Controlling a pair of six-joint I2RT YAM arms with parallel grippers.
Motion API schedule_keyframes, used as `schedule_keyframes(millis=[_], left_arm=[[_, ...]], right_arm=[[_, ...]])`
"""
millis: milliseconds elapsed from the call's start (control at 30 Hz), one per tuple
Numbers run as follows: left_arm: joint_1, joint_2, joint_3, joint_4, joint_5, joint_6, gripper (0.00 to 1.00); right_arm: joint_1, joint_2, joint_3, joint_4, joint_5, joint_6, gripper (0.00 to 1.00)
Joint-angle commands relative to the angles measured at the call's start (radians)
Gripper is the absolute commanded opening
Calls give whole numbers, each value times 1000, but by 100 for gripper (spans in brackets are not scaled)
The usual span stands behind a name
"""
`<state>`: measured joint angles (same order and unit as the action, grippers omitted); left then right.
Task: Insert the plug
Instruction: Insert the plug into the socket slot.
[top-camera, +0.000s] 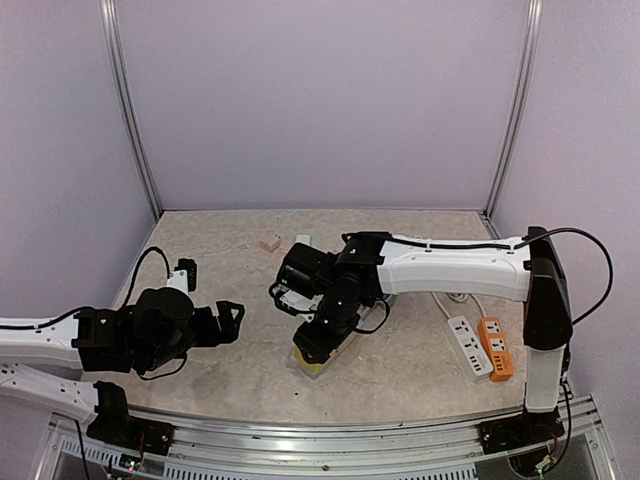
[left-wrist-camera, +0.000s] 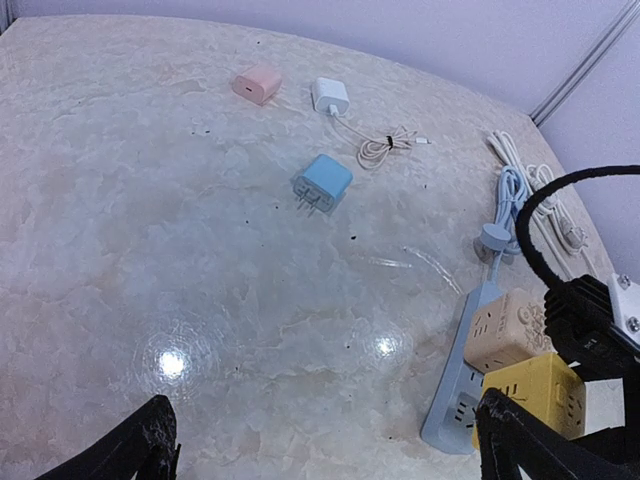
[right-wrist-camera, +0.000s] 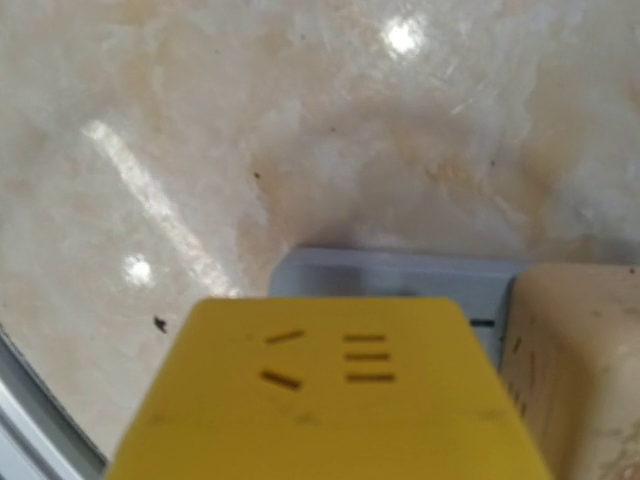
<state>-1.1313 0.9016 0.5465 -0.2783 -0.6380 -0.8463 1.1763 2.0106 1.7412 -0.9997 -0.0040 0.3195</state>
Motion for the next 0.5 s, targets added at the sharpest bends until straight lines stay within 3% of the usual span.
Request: schedule_keyframes(millis=[0,467], left_arm=[[2,0,1,-25,-31,5,99],[4,31,25,-22,-43,20,99]], right_arm=[[6,19,-24,13,19,11,0],[-13,45,-25,39,29,0,0]])
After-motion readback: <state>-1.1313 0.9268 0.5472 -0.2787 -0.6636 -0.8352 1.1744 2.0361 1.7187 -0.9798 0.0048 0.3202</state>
